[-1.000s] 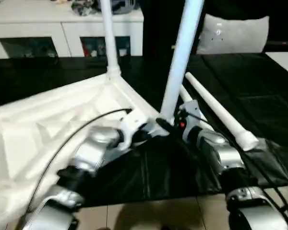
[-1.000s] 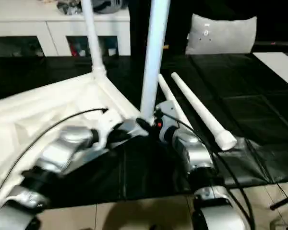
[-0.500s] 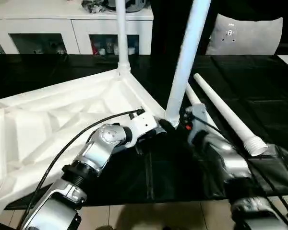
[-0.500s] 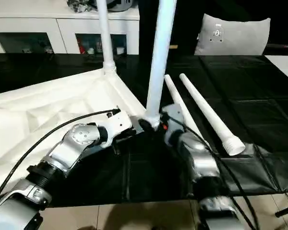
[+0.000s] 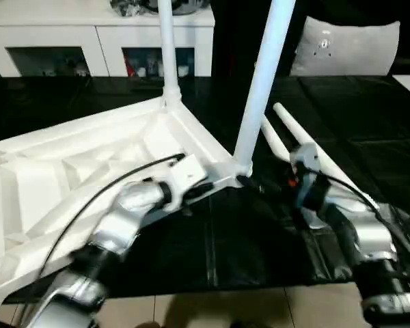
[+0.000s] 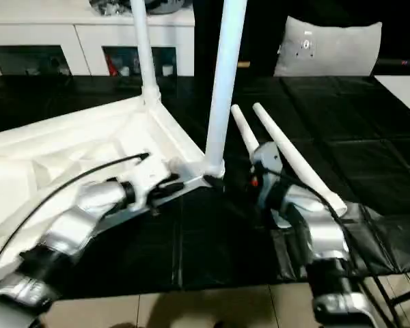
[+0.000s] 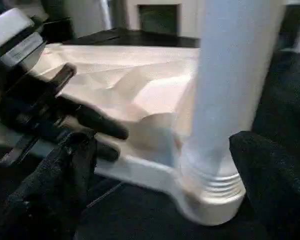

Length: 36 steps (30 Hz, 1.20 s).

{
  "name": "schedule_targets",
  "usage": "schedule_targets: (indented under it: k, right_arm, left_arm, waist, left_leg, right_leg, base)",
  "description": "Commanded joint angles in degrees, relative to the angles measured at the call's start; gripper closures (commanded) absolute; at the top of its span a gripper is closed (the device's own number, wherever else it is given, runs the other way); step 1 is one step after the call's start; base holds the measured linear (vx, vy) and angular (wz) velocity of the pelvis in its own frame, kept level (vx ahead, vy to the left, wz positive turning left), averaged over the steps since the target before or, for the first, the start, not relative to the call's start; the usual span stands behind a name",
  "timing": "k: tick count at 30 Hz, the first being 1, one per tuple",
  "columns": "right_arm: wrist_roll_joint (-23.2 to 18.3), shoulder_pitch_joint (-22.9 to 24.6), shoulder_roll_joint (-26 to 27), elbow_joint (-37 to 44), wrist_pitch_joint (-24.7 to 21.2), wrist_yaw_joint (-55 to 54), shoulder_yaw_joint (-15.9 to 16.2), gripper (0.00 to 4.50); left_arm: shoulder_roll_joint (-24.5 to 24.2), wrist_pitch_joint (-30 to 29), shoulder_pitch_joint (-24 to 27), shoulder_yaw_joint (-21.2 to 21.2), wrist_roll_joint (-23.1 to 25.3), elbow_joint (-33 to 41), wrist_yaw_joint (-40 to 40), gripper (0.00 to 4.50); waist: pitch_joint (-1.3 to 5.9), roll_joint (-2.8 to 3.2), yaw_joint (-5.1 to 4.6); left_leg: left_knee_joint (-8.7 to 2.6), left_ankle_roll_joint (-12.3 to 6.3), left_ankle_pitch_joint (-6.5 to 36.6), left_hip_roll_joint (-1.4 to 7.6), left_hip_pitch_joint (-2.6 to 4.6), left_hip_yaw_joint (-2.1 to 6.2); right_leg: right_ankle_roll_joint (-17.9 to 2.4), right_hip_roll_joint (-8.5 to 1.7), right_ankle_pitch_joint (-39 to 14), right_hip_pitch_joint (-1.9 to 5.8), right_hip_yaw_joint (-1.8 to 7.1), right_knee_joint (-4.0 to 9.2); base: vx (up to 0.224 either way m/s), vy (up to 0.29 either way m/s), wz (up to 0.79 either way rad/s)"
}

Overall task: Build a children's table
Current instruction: Rotate leg to tighten, then rotate table base

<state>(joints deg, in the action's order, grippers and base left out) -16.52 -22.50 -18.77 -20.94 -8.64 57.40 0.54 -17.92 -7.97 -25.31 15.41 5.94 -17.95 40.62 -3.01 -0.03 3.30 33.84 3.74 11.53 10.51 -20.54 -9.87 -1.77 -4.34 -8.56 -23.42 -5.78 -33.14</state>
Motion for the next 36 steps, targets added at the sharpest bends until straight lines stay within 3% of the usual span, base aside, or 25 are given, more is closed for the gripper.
schedule_targets:
  k: [1, 3, 5, 6, 7, 8, 10, 11, 14, 15, 20, 26, 28, 31, 32, 36]
  right_arm:
    - [-1.4, -0.9, -1.0, 0.3, -0.7, 3.6, 1.0, 0.0]
    - [-1.3, -2.6, -1.0, -1.8, -0.4, 5.5, 1.6, 0.0]
    - [0.3, -6.2, -0.6, -7.0, 1.1, 6.6, 2.1, 0.0]
    - [1.2, -8.0, -0.5, -9.7, 2.1, 7.1, 2.2, 0.0]
    - [1.7, -9.0, -0.4, -11.3, 2.7, 7.2, 2.2, 0.0]
    - [2.5, -11.0, -0.4, -14.1, 3.7, 6.7, 2.2, 0.0]
    - [3.4, -14.4, -0.5, -18.8, 5.3, 6.0, 2.1, 0.0]
    - [3.8, -17.2, -0.5, -22.6, 6.6, 5.5, 2.0, 0.0]
    - [5.6, -21.7, 0.4, -29.5, 11.4, 0.8, 1.4, 0.0]
    - [6.0, -22.6, 0.6, -31.0, 12.4, -0.5, 1.2, 0.0]
    - [10.7, -26.6, 2.6, -39.3, 19.7, -13.9, 1.3, 0.0]
    - [8.8, -24.3, 7.0, -38.3, 22.0, -10.2, 1.1, 0.0]
    - [9.8, -21.9, 8.2, -36.5, 20.9, -9.2, 3.1, 0.0]
    - [11.5, -19.8, 8.9, -35.2, 18.2, -9.3, 5.4, 0.0]
    - [12.3, -18.9, 9.2, -34.4, 15.9, -9.6, 6.4, 0.0]
    - [13.5, -16.5, 9.8, -31.0, 12.2, -8.8, 8.3, 0.0]
  left_arm:
    - [-2.3, -3.3, 1.5, -2.3, 0.0, 4.6, 0.9, 3.52]
    - [-4.1, -6.0, 3.7, -3.2, -1.3, 9.1, 2.6, 3.52]
    - [-6.6, -10.3, 6.7, -4.1, -4.0, 15.2, 5.7, 3.24]
    - [-7.7, -12.0, 7.9, -4.3, -5.2, 17.8, 7.1, 3.17]
    - [-8.4, -12.8, 8.5, -4.4, -5.8, 19.1, 7.9, 3.14]
    - [-9.4, -14.4, 9.5, -4.6, -6.4, 21.2, 8.4, 3.14]
    - [-10.7, -16.9, 10.8, -5.1, -7.1, 24.3, 8.7, 2.87]
    - [-11.2, -18.2, 11.5, -5.7, -7.2, 25.8, 8.6, 2.78]
    - [-11.6, -19.7, 11.9, -6.6, -6.9, 27.1, 7.5, 2.66]
    - [-11.7, -20.0, 11.9, -6.7, -6.9, 27.3, 7.2, 2.52]
    - [-11.5, -21.3, 10.8, -7.6, -5.1, 26.6, 2.7, 2.07]
    - [-11.0, -24.6, 7.2, -12.4, -0.6, 21.5, -8.0, 1.7]
    - [-11.9, -26.4, 5.8, -14.4, 1.3, 19.0, -12.1, 1.6]
    - [-12.9, -29.1, 5.3, -15.5, 2.8, 17.8, -15.0, 1.99]
    - [-13.6, -30.7, 5.3, -15.6, 4.0, 17.4, -16.2, 1.99]
    - [-16.0, -33.1, 5.4, -14.8, 7.7, 15.3, -18.7, 2.45]
  waist:
    - [3.85, -0.1, 0.46]
    - [3.64, 0.03, 0.38]
    - [3.42, 0.1, -0.07]
    - [3.3, -0.16, 0.06]
    - [3.2, 0.23, 0.22]
    - [3.28, 0.03, 0.28]
    - [3.26, -0.02, 0.54]
    - [3.12, -0.02, 0.42]
    - [3.17, -0.11, 0.4]
    - [3.2, -0.09, 0.38]
    - [3.55, -0.23, 0.36]
    - [3.86, -0.2, 0.21]
    - [3.81, 0.04, 0.11]
    - [4.07, 0.0, 0.18]
    - [3.88, 0.45, 0.14]
    - [3.72, 0.61, 0.26]
  left_leg:
    - [-3.78, -6.08, 8.3, 3.11, -0.35, 0.86]
    - [-3.83, -5.04, 10.2, 2.99, 0.02, 0.85]
    - [-4.07, -4.02, 11.5, 2.99, -0.23, 1.05]
    - [-4.05, -3.94, 12.1, 2.93, 0.06, 0.85]
    - [-3.88, -3.4, 13.1, 2.93, 0.71, 0.72]
    - [-3.94, -2.85, 13.4, 3.03, 0.58, 0.88]
    - [-3.93, -2.59, 14.2, 3.05, 1.07, 0.73]
    - [-4.1, -2.63, 14.0, 2.96, 0.64, 0.8]
    - [-3.92, -2.14, 14.4, 2.83, 0.79, 0.76]
    - [-3.99, -2.02, 13.8, 2.81, 0.49, 0.83]
    - [-3.73, -2.16, 11.2, 2.79, 0.43, 0.65]
    - [-3.32, -4.28, 8.3, 2.5, -0.18, 0.54]
    - [-3.24, -4.44, 8.2, 2.54, -0.14, 0.63]
    - [-3.1, -4.57, 6.6, 2.48, -0.17, 0.63]
    - [-3.16, -4.7, 6.6, 2.55, -0.17, 0.69]
    - [-3.41, -3.54, 10.6, 2.64, 0.05, 0.88]
  right_leg:
    - [-11.5, -4.58, -15.4, 3.69, 2.97, 3.34]
    - [-10.9, -4.59, -19.5, 3.41, 2.94, 3.73]
    - [-11.0, -4.63, -22.2, 3.44, 2.84, 3.81]
    - [-10.5, -4.43, -23.5, 3.15, 2.85, 4.29]
    - [-10.9, -4.41, -24.4, 2.59, 3.01, 4.38]
    - [-11.2, -4.61, -23.9, 2.89, 3.07, 3.88]
    - [-11.1, -4.37, -23.8, 2.51, 3.1, 3.96]
    - [-11.1, -4.17, -23.2, 2.81, 3.02, 3.95]
    - [-11.2, -4.3, -23.4, 2.72, 3.04, 3.84]
    - [-11.2, -4.35, -23.0, 2.94, 3.01, 3.79]
    - [-12.0, -4.29, -18.9, 2.89, 3.16, 3.04]
    - [-12.4, -4.05, -13.8, 3.43, 3.15, 2.4]
    - [-12.4, -4.07, -14.4, 3.27, 3.11, 2.41]
    - [-13.0, -3.98, -12.9, 3.39, 3.16, 2.13]
    - [-13.4, -3.73, -12.2, 3.16, 3.1, 2.09]
    - [-12.4, -3.94, -16.1, 2.98, 3.02, 2.63]
  base:
    - [0.0, 0.0, 0.0]
    - [0.0, 0.0, 0.0]
    - [0.0, 0.0, 0.0]
    - [0.0, 0.0, 0.0]
    - [0.0, 0.0, 0.0]
    - [0.0, 0.0, 0.0]
    - [0.0, 0.0, 0.0]
    - [0.0, 0.0, 0.0]
    - [0.0, 0.0, 0.0]
    - [0.0, 0.0, 0.0]
    - [0.0, 0.0, 0.0]
    - [0.0, 0.0, 0.0]
    - [0.0, 0.0, 0.0]
    - [0.0, 0.0, 0.0]
    - [0.0, 0.0, 0.0]
    - [0.0, 0.0, 0.0]
